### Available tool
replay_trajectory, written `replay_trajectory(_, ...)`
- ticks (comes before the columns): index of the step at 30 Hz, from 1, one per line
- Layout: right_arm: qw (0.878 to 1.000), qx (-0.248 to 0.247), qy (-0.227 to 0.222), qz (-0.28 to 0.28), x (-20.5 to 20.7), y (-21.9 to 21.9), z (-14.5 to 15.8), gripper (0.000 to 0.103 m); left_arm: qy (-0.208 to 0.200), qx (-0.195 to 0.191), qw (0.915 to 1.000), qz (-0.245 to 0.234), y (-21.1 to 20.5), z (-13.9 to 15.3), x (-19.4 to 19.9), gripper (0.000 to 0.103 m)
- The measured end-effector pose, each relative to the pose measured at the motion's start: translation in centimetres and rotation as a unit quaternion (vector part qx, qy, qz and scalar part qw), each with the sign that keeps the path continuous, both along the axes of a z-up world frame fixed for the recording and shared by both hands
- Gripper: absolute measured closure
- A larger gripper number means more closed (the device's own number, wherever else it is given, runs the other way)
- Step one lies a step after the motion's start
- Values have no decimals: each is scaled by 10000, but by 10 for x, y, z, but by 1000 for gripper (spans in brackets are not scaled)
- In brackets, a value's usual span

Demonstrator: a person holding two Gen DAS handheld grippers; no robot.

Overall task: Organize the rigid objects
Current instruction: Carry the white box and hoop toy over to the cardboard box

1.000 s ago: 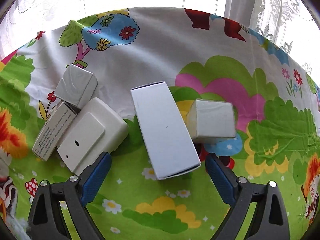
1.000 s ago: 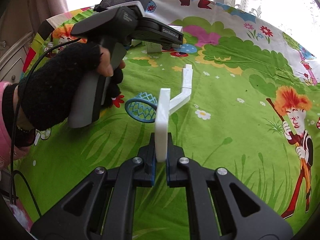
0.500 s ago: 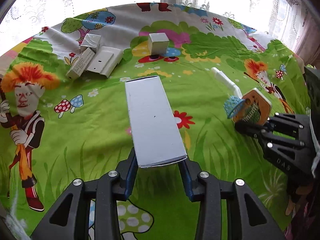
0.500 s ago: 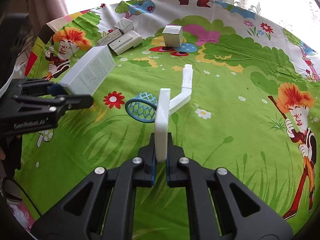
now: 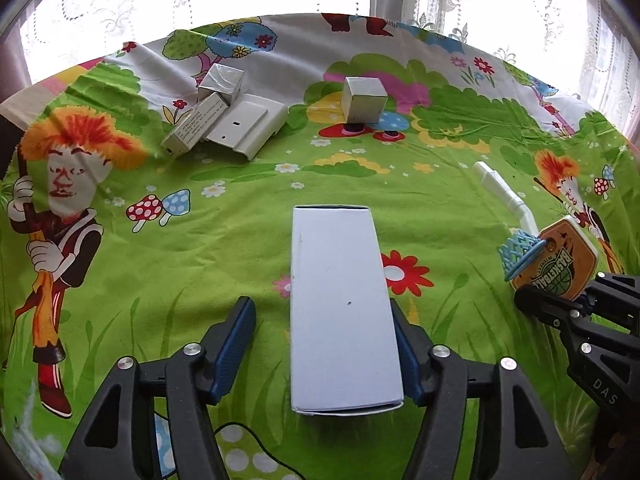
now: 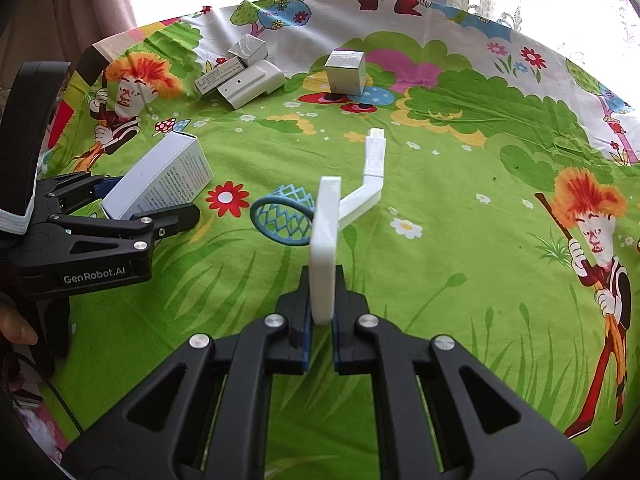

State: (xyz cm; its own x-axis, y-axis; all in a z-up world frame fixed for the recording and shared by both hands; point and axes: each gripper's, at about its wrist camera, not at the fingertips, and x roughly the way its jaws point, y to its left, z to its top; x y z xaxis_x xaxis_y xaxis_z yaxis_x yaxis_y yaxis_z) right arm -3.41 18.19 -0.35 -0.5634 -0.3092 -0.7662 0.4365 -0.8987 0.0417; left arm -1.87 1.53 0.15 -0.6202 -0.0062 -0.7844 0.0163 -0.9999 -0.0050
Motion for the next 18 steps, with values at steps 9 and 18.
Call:
replay_trajectory(9, 10000, -16, -5, -5, 0, 1, -1, 93, 90, 41, 9999, 123, -4, 1, 3, 66)
replay_trajectory(18, 9999, -133, -28, -69, 15, 4, 7, 94, 5, 251, 9997, -26, 4, 12, 48, 66)
